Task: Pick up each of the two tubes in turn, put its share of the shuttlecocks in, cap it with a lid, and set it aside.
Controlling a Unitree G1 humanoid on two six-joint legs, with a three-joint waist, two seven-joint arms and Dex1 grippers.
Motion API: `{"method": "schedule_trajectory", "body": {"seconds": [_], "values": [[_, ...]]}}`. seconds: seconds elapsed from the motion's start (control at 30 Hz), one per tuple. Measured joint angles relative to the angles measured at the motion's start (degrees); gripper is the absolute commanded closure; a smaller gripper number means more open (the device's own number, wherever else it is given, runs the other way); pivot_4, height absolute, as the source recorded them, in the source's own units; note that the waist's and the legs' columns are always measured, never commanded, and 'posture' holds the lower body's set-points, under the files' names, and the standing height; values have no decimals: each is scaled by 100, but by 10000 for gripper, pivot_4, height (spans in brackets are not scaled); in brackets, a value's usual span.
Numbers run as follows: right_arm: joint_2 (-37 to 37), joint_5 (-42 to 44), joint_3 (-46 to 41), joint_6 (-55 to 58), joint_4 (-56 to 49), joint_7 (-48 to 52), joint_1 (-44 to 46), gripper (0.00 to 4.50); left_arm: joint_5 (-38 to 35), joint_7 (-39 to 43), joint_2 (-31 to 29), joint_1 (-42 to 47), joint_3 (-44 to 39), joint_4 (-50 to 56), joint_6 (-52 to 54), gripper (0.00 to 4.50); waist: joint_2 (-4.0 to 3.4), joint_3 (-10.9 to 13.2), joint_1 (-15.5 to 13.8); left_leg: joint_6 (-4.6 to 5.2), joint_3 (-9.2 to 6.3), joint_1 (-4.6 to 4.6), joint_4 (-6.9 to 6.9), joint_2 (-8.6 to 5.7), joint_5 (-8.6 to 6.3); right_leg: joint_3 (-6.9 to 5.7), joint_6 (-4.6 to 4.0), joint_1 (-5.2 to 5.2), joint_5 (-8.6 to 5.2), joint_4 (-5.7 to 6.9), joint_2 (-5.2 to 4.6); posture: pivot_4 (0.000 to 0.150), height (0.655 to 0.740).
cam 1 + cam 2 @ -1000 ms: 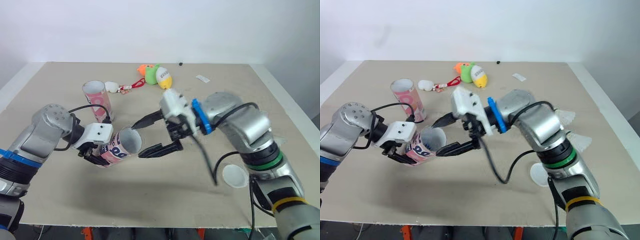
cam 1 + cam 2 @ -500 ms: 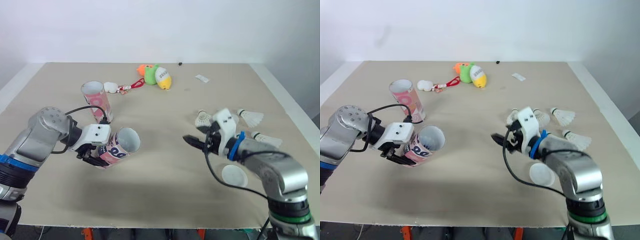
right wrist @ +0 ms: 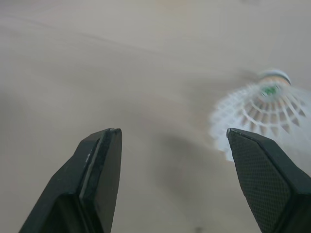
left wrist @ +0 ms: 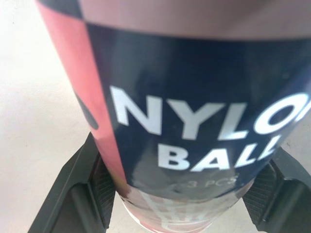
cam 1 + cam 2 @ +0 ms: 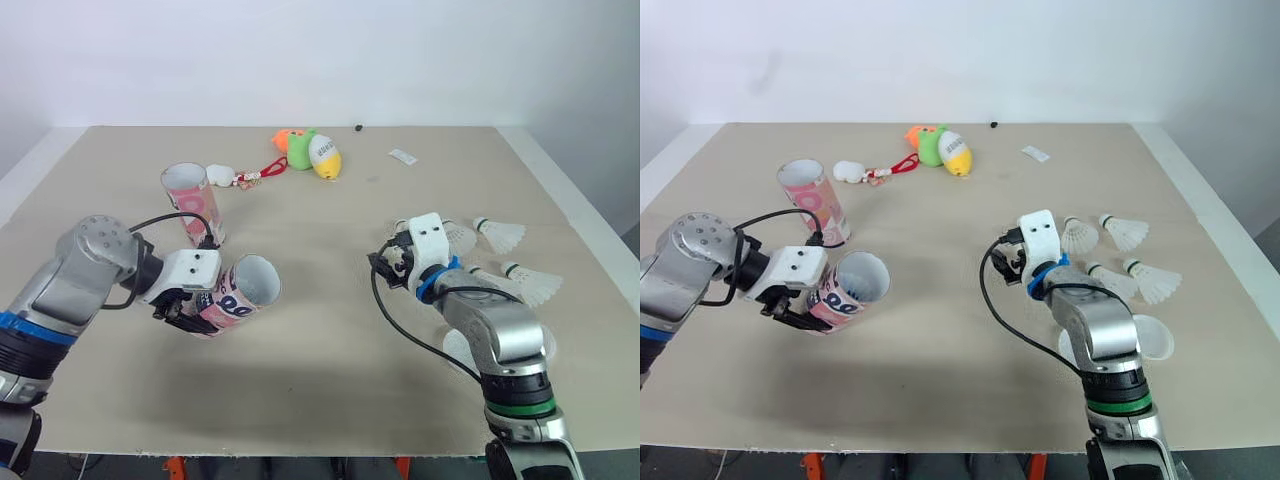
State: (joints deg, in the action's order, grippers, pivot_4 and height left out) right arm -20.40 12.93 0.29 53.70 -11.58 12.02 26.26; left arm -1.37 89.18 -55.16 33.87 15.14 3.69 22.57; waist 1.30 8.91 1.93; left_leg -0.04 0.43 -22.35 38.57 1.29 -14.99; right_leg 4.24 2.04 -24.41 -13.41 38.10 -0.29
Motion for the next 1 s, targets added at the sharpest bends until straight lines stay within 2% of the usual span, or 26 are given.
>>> {"method": "schedule_trajectory", "body": {"seconds": [0.23, 0.6, 0.7, 0.93, 1.0], "values": [[276, -322, 59, -825, 1416, -5, 522, 7729, -36, -75, -66, -195, -123, 206, 177, 15339, -1, 1, 69, 0, -1, 2, -2, 1, 0, 0, -1, 0, 1, 1, 2, 1500, 7323], [347, -966, 345, -1988, 2745, 1, 1145, 7729, -48, -120, -91, -263, -156, 353, 365, 15339, -1, 1, 80, 1, 1, 1, -5, -1, -1, 2, 1, -1, -2, -1, -1, 1500, 7323], [338, -1343, 468, -2471, 3375, -126, 1508, 15501, -51, -156, -96, -282, -158, 391, 406, 15339, -1, 1, 87, 0, 3, 2, -5, -1, -1, 4, 1, -1, 0, -1, -1, 1500, 7323], [374, -1547, 464, -2877, 3623, -84, 1594, 44764, -97, -180, -101, -301, -164, 431, 482, 15339, -2, 1, 87, 0, 2, 1, -9, -7, -2, 5, 2, -2, -3, -1, -9, 1500, 7323], [426, -1485, 443, -2882, 3524, 54, 1592, 44764, -110, -215, -108, -317, -167, 448, 494, 15339, -2, 2, 87, 0, 1, 1, -9, -8, -2, 5, 2, -2, -3, -1, -10, 1500, 7323]]}}
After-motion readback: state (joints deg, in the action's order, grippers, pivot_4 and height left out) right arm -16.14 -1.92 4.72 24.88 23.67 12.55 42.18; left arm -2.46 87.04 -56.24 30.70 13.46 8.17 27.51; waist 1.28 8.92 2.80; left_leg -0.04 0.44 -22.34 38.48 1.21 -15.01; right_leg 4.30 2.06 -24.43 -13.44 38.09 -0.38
